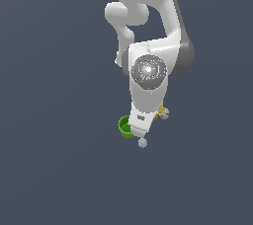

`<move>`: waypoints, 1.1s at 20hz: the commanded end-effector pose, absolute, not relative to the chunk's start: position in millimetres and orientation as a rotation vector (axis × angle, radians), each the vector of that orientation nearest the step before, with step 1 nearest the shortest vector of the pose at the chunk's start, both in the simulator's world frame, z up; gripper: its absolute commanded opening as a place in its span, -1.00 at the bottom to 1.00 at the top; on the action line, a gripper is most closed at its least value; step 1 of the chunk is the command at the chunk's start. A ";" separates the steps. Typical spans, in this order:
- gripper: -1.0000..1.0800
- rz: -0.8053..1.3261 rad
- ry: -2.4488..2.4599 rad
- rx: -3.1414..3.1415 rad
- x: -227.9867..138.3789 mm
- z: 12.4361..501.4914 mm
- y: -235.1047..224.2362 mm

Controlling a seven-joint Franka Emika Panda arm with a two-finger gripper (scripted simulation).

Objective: Pick up a designated object from a clutter of objects.

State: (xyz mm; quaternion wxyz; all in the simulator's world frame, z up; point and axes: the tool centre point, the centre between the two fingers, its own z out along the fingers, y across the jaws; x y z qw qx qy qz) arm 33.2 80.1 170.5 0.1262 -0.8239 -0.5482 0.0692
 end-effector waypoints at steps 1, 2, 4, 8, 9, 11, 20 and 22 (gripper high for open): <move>-1.00 0.198 -1.596 -2.401 22.3 192.6 70.6; -1.00 0.198 -1.596 -2.401 17.8 201.2 66.9; -1.00 0.198 -1.596 -2.401 8.7 218.7 59.4; -1.00 0.197 -1.596 -2.400 -10.3 255.4 43.4; -1.00 0.197 -1.596 -2.400 -15.1 265.0 39.3; -1.00 0.197 -1.596 -2.399 -25.1 284.8 30.7; -1.00 0.196 -1.596 -2.398 -62.6 362.0 -2.8; -1.00 0.196 -1.596 -2.398 -68.6 375.4 -8.9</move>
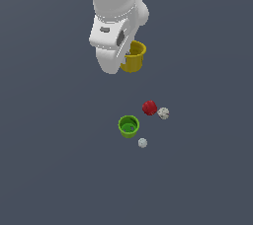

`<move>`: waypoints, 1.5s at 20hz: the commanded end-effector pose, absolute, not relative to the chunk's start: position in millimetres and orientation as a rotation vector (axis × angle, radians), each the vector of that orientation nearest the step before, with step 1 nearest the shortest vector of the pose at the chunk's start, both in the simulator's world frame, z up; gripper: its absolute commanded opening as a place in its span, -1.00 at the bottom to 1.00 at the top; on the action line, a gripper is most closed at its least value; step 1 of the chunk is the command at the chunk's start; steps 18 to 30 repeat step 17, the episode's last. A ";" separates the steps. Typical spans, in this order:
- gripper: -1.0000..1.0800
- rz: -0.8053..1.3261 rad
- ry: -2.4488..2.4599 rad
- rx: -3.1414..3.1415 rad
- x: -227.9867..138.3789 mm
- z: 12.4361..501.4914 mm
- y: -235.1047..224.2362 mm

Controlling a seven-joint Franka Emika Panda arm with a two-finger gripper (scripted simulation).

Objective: Pick up a designated object from a clutter of objects.

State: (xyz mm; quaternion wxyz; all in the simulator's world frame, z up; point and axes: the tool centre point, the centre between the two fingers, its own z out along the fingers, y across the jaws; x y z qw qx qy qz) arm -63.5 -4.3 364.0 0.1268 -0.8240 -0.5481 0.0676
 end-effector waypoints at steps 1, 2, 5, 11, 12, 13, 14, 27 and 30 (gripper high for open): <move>-1.00 0.196 -1.596 -2.398 -71.3 381.5 -11.7; -1.00 0.196 -1.596 -2.398 -73.6 387.0 -14.3; -1.00 0.196 -1.597 -2.399 -79.3 400.3 -20.2; -1.00 0.197 -1.597 -2.399 -84.0 412.6 -25.9; -1.00 0.197 -1.597 -2.399 -83.9 412.8 -26.1; -1.00 0.197 -1.597 -2.399 -83.5 412.5 -26.1; -1.00 0.197 -1.597 -2.399 -82.9 411.6 -25.8; -1.00 0.197 -1.597 -2.399 -81.6 409.5 -24.7; -1.00 0.197 -1.597 -2.399 -81.6 409.5 -24.7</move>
